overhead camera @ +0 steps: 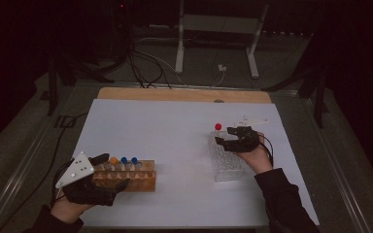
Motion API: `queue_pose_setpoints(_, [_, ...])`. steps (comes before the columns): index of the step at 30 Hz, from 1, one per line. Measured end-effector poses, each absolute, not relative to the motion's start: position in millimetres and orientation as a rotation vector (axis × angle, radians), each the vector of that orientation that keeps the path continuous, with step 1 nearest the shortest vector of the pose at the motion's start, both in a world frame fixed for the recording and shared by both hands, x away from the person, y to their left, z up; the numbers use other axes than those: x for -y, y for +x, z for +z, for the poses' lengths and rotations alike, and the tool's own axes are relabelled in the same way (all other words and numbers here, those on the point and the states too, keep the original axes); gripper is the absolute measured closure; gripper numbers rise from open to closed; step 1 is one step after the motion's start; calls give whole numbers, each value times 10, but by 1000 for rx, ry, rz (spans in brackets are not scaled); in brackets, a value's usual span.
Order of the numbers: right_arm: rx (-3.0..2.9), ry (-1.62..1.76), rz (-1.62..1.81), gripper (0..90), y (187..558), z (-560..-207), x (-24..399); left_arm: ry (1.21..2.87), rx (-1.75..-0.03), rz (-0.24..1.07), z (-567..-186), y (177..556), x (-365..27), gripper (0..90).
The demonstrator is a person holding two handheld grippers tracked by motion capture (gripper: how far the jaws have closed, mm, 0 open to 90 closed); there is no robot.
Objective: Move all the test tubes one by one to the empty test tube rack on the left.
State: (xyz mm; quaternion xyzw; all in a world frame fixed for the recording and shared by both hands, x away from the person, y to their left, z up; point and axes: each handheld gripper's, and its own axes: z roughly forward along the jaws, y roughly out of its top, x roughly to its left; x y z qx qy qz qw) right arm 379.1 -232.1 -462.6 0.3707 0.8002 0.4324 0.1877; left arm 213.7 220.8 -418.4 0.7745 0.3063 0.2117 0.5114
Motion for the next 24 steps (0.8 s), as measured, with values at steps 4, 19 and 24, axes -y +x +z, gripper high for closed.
queue_pose_setpoints(4, [-2276,1052,1195,454,3860,-4642,2297,1862,-741,516,-4182,2135,-2215,22])
queue_pose_setpoints(19, [-2282,967,1165,745,3884,-4551,2176,1868,-741,509,-4182,2139,-2215,22])
queue_pose_setpoints(24, [-2243,941,1195,746,3802,-4361,2220,1867,-758,506,-4156,2143,-2171,23])
